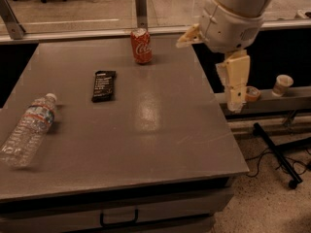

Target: Pick rxbar chocolate

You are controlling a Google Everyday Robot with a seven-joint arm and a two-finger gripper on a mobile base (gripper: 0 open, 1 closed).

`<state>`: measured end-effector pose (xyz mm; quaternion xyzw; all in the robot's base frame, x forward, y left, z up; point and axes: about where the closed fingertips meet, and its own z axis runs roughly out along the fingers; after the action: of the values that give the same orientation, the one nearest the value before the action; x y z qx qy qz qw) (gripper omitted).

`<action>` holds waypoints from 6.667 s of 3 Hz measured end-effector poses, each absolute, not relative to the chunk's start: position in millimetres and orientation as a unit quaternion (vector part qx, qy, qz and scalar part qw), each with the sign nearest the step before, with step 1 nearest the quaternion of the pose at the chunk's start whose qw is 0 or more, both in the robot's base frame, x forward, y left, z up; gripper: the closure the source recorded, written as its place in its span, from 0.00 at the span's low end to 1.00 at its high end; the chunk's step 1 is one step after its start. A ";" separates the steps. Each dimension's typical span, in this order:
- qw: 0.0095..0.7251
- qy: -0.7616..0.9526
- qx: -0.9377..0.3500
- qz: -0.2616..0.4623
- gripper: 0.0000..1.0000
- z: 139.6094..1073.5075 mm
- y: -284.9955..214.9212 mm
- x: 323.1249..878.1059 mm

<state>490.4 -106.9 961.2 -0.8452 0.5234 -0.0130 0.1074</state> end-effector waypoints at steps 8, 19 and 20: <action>0.070 -0.059 -0.991 -0.099 0.00 876.2 155.7 558.4; 0.036 -0.021 -0.996 -0.081 1.00 879.0 174.2 657.0; 0.085 -0.029 -0.990 -0.107 1.00 918.9 197.6 670.7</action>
Offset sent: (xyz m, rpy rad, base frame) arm -0.0006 0.0322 -0.0100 0.0013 -0.0638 0.2148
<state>670.7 197.6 918.9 -0.9901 -0.0290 -0.1072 0.0853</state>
